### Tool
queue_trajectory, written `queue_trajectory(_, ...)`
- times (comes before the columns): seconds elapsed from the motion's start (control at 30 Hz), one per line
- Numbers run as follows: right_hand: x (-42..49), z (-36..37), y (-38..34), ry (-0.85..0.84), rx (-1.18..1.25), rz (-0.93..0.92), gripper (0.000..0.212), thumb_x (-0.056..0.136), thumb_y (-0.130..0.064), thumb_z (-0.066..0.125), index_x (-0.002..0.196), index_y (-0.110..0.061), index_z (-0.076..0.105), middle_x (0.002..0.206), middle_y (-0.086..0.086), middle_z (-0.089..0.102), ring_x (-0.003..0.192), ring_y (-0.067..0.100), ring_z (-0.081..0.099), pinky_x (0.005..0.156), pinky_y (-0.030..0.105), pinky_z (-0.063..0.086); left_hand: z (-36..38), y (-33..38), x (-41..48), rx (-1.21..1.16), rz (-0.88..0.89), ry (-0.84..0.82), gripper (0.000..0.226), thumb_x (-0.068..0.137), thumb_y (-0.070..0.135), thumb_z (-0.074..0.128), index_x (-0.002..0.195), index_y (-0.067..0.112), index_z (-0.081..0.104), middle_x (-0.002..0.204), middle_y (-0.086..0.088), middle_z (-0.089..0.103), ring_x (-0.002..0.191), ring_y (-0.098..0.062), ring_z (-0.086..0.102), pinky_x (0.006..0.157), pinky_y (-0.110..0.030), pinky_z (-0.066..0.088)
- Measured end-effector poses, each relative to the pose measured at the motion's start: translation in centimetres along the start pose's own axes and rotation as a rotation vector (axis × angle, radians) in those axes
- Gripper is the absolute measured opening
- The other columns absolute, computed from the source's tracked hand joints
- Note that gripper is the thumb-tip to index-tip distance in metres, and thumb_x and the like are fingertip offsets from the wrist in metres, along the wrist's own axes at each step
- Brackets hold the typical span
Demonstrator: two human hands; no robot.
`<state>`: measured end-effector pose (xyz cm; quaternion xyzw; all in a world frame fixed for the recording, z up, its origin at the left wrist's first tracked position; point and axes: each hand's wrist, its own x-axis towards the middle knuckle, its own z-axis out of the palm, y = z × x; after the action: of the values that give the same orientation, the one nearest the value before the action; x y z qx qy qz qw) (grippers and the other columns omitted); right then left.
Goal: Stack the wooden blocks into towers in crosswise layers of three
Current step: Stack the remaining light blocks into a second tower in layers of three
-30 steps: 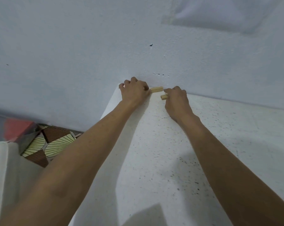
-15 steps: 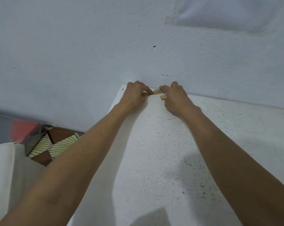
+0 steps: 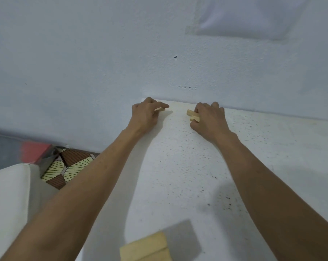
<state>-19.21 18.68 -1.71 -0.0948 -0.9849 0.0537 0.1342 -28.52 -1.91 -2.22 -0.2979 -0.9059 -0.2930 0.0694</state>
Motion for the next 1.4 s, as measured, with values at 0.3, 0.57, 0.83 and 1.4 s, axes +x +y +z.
queue_trajectory(0.3, -12.1, -3.5, -0.6, 0.067, 0.452, 0.188, 0.025, 0.087, -0.022, 0.064, 0.109, -0.012, 0.057, 0.101, 0.004, 0.056, 0.082, 0.022, 0.055, 0.067, 0.034, 0.047, -4.5, 5.6, -6.8, -0.175, 0.08, -0.245, 0.03, 0.099, 0.036, 0.056, 0.126, 0.026, 0.065, 0.11, 0.003, 0.065, 0.097, -0.01, 0.061, 0.089, -0.025, 0.048)
queue_trajectory(0.57, -23.1, -7.1, -0.3, 0.103, 0.61, 0.164, 0.025, 0.084, -0.012, 0.068, 0.109, -0.013, 0.065, 0.1, 0.002, 0.057, 0.082, 0.016, 0.055, 0.073, 0.03, 0.048, -8.9, 12.5, -11.6, -0.082, 0.146, -0.465, 0.031, 0.094, 0.036, 0.063, 0.125, 0.029, 0.065, 0.111, 0.006, 0.07, 0.1, -0.008, 0.065, 0.094, -0.029, 0.05)
queue_trajectory(0.83, -29.6, -9.9, 0.9, 0.129, 0.655, 0.061, 0.03, 0.085, -0.012, 0.07, 0.115, -0.013, 0.069, 0.102, -0.001, 0.059, 0.083, 0.001, 0.052, 0.074, 0.006, 0.039, -13.7, 22.5, -14.3, 0.035, 0.231, -0.549, 0.038, 0.092, 0.036, 0.067, 0.13, 0.032, 0.061, 0.11, 0.012, 0.068, 0.095, 0.003, 0.063, 0.084, -0.022, 0.051)
queue_trajectory(1.4, -35.5, -9.5, 4.7, -0.02, 0.579, 0.04, 0.021, 0.089, -0.019, 0.066, 0.109, -0.021, 0.064, 0.1, -0.005, 0.059, 0.088, 0.01, 0.049, 0.076, 0.026, 0.041, 1.2, 24.0, -25.7, -0.333, -0.061, -0.317, 0.029, 0.09, 0.009, 0.064, 0.115, 0.023, 0.068, 0.11, 0.005, 0.069, 0.097, -0.004, 0.061, 0.07, -0.001, 0.041)
